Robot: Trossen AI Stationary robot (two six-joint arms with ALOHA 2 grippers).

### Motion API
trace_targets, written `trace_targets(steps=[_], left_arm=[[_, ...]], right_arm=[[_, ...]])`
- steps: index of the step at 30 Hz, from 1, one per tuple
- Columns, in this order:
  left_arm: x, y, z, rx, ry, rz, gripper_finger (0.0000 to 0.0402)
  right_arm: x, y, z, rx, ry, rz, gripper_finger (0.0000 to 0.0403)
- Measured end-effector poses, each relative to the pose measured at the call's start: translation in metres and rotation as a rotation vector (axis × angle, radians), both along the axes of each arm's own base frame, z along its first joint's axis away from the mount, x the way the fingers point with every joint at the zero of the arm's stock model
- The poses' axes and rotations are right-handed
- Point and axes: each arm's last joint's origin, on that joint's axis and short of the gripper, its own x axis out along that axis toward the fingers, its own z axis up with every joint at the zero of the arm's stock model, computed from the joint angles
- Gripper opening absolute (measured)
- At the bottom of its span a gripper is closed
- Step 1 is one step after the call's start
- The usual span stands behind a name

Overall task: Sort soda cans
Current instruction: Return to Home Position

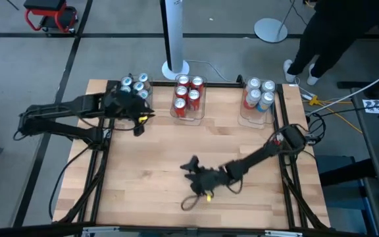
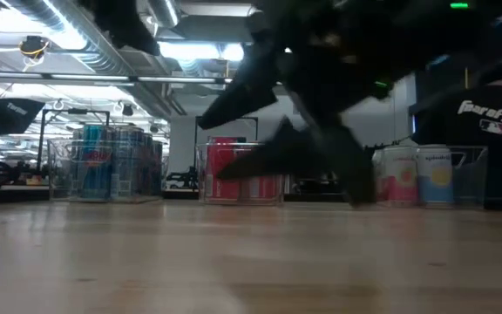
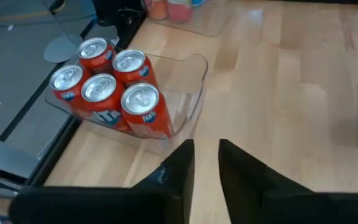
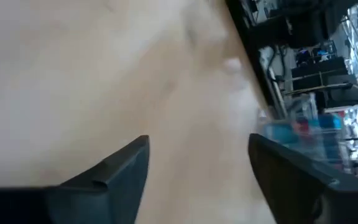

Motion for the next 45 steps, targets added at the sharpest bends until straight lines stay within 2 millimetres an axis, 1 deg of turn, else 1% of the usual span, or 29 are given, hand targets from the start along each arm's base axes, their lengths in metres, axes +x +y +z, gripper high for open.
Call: trace_targets(steps=[4, 8, 13, 15, 18, 20, 22, 24, 28, 30, 32, 35, 37, 39, 42, 45], left_arm=[[-0.017, -0.006, -0.010, 0.013, -0.060, -0.025, 0.0049], [-0.032, -0.012, -0.020, 0.032, -0.125, -0.053, 0.0041], [-0.047, -0.016, -0.036, 0.040, -0.168, -0.071, 0.0041], [-0.051, -0.017, -0.042, 0.041, -0.184, -0.077, 0.0043], [-0.054, -0.017, -0.050, 0.051, -0.215, -0.083, 0.0044], [-0.055, -0.018, -0.054, 0.072, -0.244, -0.097, 0.0042], [-0.055, -0.018, -0.059, 0.094, -0.255, -0.112, 0.0039], [-0.054, -0.018, -0.060, 0.080, -0.290, -0.102, 0.0038], [-0.050, -0.020, -0.066, 0.037, -0.344, -0.089, 0.0041], [-0.048, -0.020, -0.070, 0.059, -0.349, -0.105, 0.0044], [-0.046, -0.020, -0.075, 0.080, -0.361, -0.114, 0.0045], [-0.045, -0.020, -0.084, 0.098, -0.358, -0.120, 0.0046], [-0.045, -0.018, -0.086, 0.156, -0.327, -0.126, 0.0045], [-0.045, -0.017, -0.089, 0.173, -0.308, -0.119, 0.0043], [-0.045, -0.017, -0.090, 0.120, -0.324, -0.091, 0.0039], [-0.044, -0.018, -0.090, 0.089, -0.332, -0.114, 0.0039]], right_arm=[[0.005, -0.034, 0.019, -0.074, 0.064, 0.002, 0.0207], [0.001, -0.057, 0.040, -0.148, 0.103, -0.002, 0.0124], [-0.024, -0.079, 0.059, -0.170, 0.107, 0.019, 0.0025], [-0.037, -0.091, 0.066, -0.154, 0.086, 0.027, 0.0007], [-0.061, -0.107, 0.069, -0.128, 0.038, 0.067, 0.0020], [-0.077, -0.117, 0.070, -0.107, -0.026, 0.103, 0.0028], [-0.092, -0.127, 0.071, -0.092, -0.096, 0.135, 0.0031], [-0.105, -0.137, 0.072, -0.090, -0.156, 0.154, 0.0032], [-0.127, -0.153, 0.076, -0.112, -0.251, 0.156, 0.0032], [-0.137, -0.159, 0.078, -0.127, -0.268, 0.173, 0.0032], [-0.149, -0.164, 0.075, -0.137, -0.265, 0.174, 0.0032], [-0.170, -0.171, 0.068, -0.143, -0.283, 0.135, 0.0032], [-0.186, -0.174, 0.059, -0.131, -0.300, 0.090, 0.0033], [-0.203, -0.175, 0.048, -0.118, -0.318, 0.053, 0.0033], [-0.226, -0.174, 0.038, -0.118, -0.383, 0.033, 0.0033], [-0.241, -0.173, 0.036, -0.118, -0.469, 0.039, 0.0033]])
